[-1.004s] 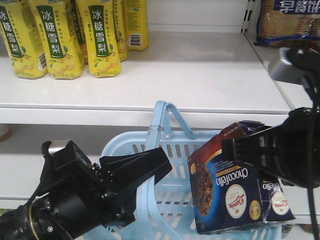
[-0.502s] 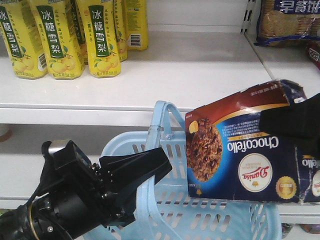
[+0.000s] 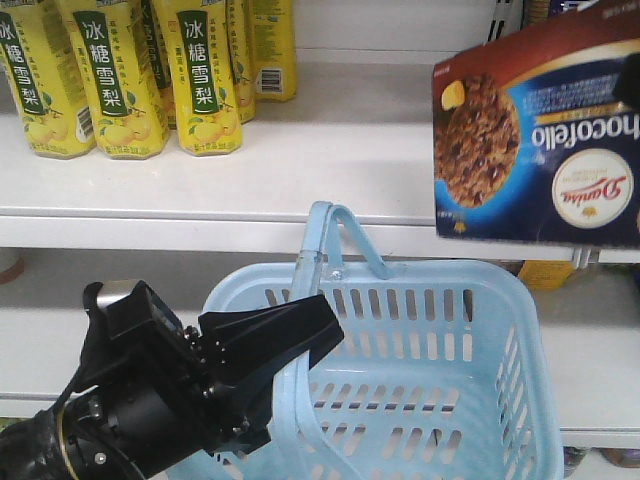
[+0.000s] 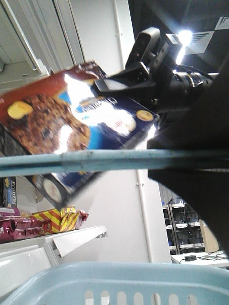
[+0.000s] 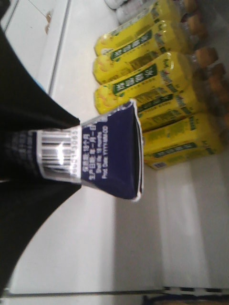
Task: Left arm holds basket, right arm returns cookies
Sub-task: 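Lift the cookie box out of the basket with the right gripper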
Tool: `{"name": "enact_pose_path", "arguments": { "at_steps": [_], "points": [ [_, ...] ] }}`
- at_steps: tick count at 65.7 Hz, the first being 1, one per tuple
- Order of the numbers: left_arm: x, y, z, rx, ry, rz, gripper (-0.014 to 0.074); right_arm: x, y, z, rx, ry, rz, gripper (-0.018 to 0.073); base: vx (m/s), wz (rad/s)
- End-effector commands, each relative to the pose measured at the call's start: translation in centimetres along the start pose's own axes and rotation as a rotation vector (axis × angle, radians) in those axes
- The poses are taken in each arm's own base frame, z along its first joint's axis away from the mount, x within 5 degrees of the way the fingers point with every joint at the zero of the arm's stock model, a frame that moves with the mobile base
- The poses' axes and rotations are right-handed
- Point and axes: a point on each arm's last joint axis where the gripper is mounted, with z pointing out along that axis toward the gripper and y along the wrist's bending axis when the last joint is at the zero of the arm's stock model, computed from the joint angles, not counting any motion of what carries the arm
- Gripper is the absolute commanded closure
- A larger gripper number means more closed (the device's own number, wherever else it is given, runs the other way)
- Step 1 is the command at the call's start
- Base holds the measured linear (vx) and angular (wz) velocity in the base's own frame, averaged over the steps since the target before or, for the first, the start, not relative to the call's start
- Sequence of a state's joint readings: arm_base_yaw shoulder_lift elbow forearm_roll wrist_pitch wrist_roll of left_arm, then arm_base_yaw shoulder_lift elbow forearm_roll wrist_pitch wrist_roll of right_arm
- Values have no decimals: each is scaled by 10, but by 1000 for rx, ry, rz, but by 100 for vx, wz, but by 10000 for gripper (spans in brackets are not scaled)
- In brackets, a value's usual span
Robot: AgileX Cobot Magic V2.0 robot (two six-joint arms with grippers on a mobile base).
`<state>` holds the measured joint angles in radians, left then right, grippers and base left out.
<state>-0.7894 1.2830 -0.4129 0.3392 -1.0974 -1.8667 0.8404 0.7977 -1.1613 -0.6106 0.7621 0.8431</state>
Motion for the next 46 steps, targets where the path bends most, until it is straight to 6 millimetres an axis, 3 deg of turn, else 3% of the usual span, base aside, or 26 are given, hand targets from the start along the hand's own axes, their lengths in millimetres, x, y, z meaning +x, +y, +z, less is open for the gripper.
{"name": "enact_pose_path", "arguments": {
  "at_steps": [1,18,39,46],
  "points": [
    [-3,-27,3,178,-26,13,599,-21,6,0,-25,-177,-92,565,0,0],
    [-3,-27,3,178,-26,13,599,-27,7,23,99,-265,-240,565,0,0],
    [-3,-27,3,178,-26,13,599,-22,16,62,172,-295,-260,565,0,0],
    [-3,-27,3,178,-26,13,599,-20,8,79,223,-279,-269,565,0,0]
  ]
}}
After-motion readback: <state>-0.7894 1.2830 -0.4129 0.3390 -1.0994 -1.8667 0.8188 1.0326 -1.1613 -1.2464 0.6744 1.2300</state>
